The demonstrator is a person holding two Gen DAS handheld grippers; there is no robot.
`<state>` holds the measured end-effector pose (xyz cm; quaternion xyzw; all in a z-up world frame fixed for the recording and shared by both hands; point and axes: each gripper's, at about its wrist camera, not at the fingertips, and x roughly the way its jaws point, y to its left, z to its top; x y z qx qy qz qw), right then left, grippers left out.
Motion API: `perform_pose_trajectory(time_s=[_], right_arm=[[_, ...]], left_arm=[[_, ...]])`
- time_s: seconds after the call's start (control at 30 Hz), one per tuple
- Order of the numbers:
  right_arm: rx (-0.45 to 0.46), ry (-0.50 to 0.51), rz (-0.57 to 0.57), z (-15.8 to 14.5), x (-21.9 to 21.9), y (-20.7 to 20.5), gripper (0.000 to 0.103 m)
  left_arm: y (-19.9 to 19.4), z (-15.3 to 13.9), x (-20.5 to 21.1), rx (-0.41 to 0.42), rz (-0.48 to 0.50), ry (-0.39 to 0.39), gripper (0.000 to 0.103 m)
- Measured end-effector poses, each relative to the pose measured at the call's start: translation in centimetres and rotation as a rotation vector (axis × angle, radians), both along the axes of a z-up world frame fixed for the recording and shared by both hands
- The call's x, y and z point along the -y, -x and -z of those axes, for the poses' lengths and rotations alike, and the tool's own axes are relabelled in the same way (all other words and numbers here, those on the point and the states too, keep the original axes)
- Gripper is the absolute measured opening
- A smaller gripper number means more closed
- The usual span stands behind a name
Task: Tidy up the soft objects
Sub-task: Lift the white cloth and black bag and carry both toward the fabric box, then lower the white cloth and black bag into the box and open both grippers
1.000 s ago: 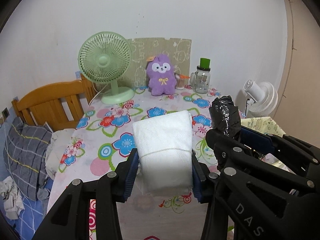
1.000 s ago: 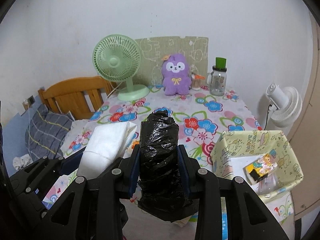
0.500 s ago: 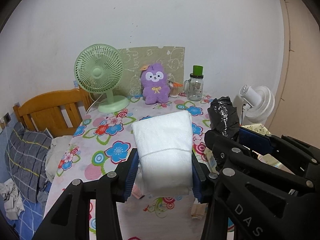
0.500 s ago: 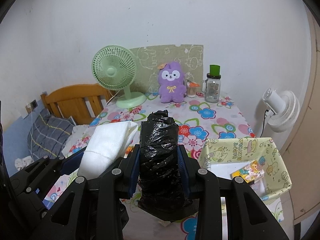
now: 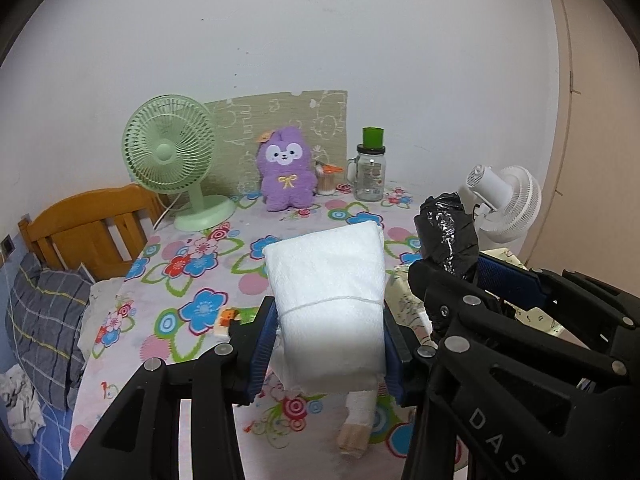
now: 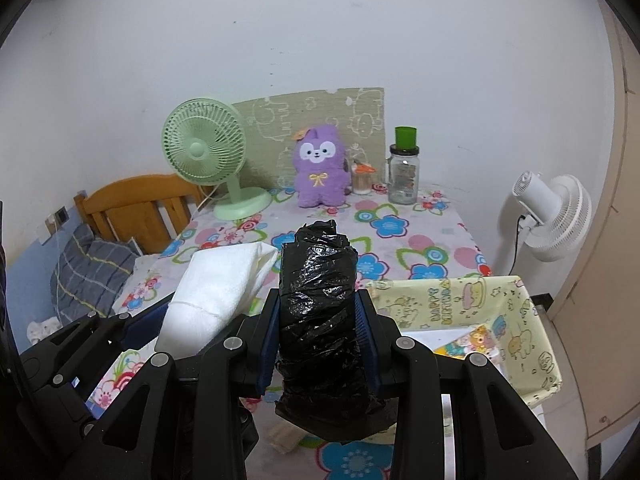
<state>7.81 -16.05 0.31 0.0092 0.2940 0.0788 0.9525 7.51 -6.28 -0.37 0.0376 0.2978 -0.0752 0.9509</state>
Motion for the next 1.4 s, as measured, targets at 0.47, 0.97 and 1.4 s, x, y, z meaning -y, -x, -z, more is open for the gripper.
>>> perform_pose_trajectory(time_s=[0.47,0.97,1.4], right_arm=[[-0.002,0.009,0.071,0.4,5.3,-0.7,0.039],[-0.046,0.014,0.153,2.1,9.5,-1.7,0.039],[-0.094,0.038,0.189,4.3,12.2,-3.6,0.039]], left_arm=[[-1.2,0.6,5.1,-0.009,0.067,0.011,0.048],[-3.0,2.5,9.3,-0.062,0.136,0.008,0.048],[-5.5,4.9,11.7,-0.120,0.153,0.011,0.059]])
